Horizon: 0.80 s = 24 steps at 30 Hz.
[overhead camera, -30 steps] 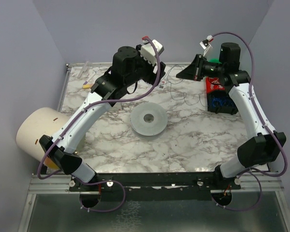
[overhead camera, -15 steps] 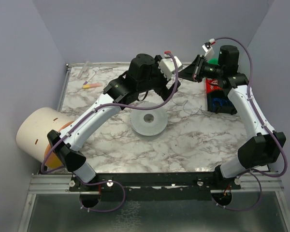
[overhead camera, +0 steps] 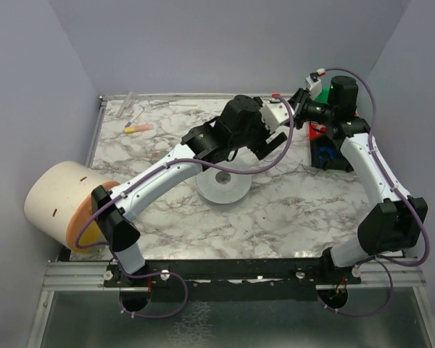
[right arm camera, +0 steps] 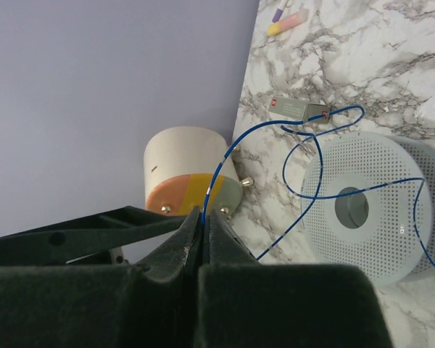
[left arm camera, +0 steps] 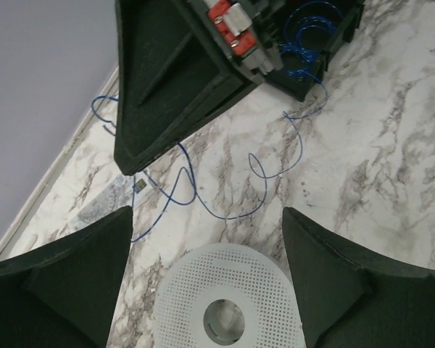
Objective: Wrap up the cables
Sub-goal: Adjust the cable at the center of the board.
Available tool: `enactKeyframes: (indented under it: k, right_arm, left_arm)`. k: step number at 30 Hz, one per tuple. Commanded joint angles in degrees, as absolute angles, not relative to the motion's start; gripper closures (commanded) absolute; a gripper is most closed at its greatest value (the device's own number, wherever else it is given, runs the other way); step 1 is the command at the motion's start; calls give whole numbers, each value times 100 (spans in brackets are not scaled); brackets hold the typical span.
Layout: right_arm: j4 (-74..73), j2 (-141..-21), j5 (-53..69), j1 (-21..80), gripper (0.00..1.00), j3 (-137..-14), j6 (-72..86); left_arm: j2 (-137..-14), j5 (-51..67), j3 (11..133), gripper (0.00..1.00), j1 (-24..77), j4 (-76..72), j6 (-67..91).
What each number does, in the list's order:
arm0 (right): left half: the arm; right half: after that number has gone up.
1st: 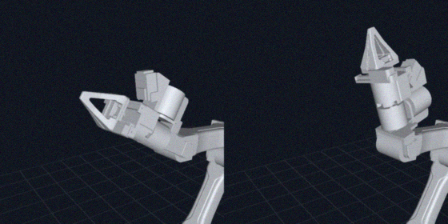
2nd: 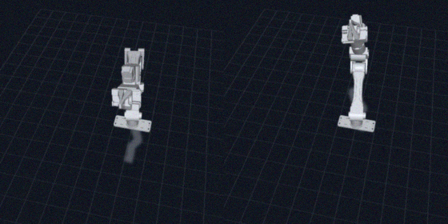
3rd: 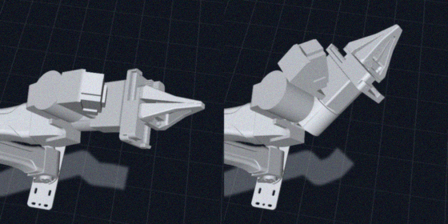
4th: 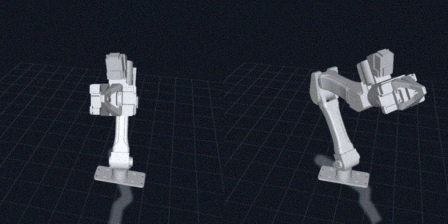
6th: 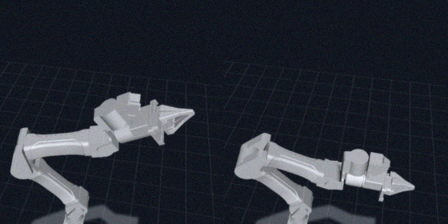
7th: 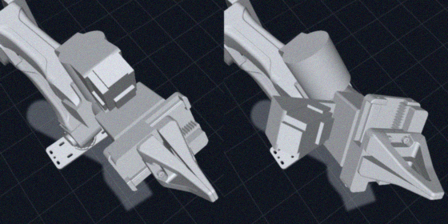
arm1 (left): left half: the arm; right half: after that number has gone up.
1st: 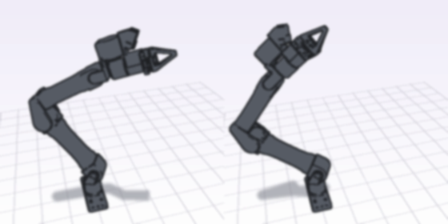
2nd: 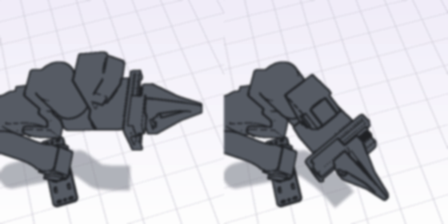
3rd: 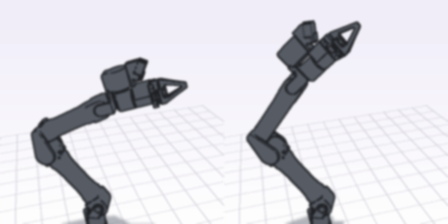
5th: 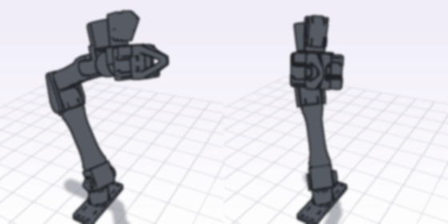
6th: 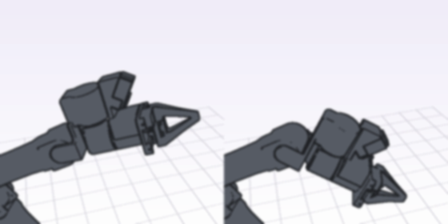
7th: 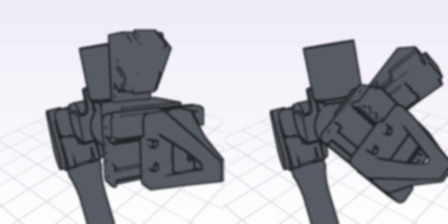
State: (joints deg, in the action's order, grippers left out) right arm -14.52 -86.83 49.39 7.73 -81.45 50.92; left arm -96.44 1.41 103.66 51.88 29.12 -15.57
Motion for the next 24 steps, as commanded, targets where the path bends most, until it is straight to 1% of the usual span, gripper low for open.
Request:
enactKeyframes:
  k: [1,5,6,8,9,12,14,15,17,19,21,22,23,24]
  right_arm:
    - [-895,-8330,5315,662,99,-7947,5642]
    - [-819,-8233,5371,664,100,-7878,5737]
    - [-820,-8215,5389,655,99,-7869,5750]
    - [-770,-8172,5418,643,100,-7827,5794]
    - [-763,-8158,5431,647,100,-7811,5803]
    - [-757,-8122,5437,617,99,-7776,5808]
    - [-749,-8125,5450,607,100,-7749,5818]
    - [-745,-8125,5456,601,100,-7739,5825]
    - [-720,-8106,5450,577,99,-7712,5842]
    - [-704,-8095,5444,567,99,-7683,5861]
    - [-695,-8106,5452,543,99,-7686,5842]
    - [-709,-8110,5437,537,100,-7704,5818]
    - [-720,-8129,5441,516,100,-7720,5793]
    - [-740,-8155,5444,503,99,-7744,5759]
  left_arm:
    - [-9774,-1084,10262,17,5229,2396,-1391]
    - [-9932,-1446,10302,23,5238,2220,-1230]
    - [-9980,-1503,10344,26,5239,2201,-1208]
    - [-10058,-1537,10435,36,5243,2196,-1204]
    - [-10083,-1538,10467,38,5239,2199,-1206]
    - [-10107,-1416,10517,40,5238,2218,-1206]
    - [-10126,-1337,10548,44,5248,2232,-1195]
    - [-10133,-1293,10561,51,5247,2253,-1191]
    - [-10143,-1239,10588,55,5251,2263,-1188]
    - [-10143,-1203,10606,66,5247,2263,-1194]
    - [-10143,-1187,10621,80,5248,2276,-1192]
    - [-10135,-1187,10625,96,5247,2276,-1195]
    - [-10130,-1180,10634,100,5247,2288,-1197]
    - [-10107,-1159,10623,100,5247,2301,-1203]
